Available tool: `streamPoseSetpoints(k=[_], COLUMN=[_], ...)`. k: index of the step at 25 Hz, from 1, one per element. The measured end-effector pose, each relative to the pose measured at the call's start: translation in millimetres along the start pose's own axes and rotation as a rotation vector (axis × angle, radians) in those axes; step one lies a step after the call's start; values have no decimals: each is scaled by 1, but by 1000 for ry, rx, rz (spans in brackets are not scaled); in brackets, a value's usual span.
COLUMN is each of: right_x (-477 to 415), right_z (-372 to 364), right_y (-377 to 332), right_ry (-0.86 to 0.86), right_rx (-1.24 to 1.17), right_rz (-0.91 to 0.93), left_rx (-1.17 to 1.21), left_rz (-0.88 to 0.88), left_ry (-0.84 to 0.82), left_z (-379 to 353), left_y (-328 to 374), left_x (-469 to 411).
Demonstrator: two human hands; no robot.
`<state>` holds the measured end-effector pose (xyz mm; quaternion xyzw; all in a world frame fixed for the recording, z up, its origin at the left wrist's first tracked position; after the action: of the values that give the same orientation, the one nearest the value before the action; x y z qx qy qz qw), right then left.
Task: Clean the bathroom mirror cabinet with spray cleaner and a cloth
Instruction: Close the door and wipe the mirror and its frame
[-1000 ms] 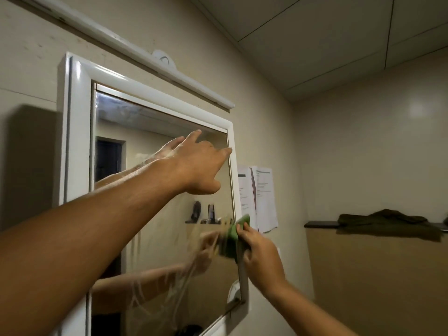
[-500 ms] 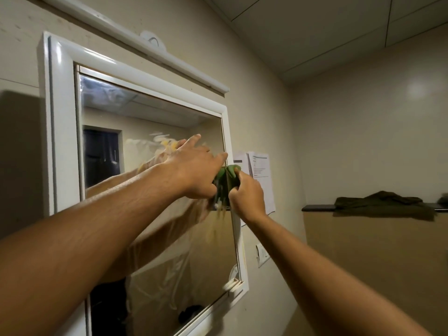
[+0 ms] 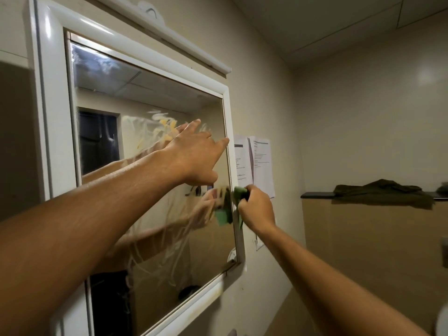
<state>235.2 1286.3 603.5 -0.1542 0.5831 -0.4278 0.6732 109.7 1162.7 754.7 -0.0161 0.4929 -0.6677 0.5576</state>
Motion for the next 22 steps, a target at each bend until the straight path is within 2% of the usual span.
streamPoseSetpoints(k=[4, 5, 6, 8, 11, 13, 15, 19, 22], right_x=[72, 69, 56, 20, 2, 24, 58, 78, 30], right_z=[3, 10, 15, 24, 7, -15, -23, 1, 18], right_y=[65, 66, 61, 33, -6, 13, 45, 68, 36], right_ry=[-342, -370, -307, -76, 115, 135, 99, -93, 41], right_rx=[107, 91, 19, -160, -94, -16, -8, -6, -123], right_rz=[-160, -182, -177, -92, 176, 237, 214, 102, 102], left_rx=[25, 38, 54, 73, 52, 44, 44, 48, 97], left_rz=[15, 8, 1, -22, -38, -50, -58, -70, -68], left_ry=[-32, -39, -46, -54, -54, -49, -67, -94, -103], left_z=[-8, -10, -13, -17, -18, -18, -18, -25, -30], left_y=[13, 19, 24, 35, 44, 46, 48, 61, 64], left_x=[-2, -2, 0, 3, 10, 13, 17, 25, 27])
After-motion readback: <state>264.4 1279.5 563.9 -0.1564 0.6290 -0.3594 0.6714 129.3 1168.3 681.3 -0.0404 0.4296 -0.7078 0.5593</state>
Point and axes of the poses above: each hand's wrist, its own x-axis away from the middle knuckle, its own z-axis out of the back of the hand, y = z × x, the point moved 1 cm from there along -x, towards the middle knuckle, and after that the axes turned 1 degree about y, right-handed, at the moved point
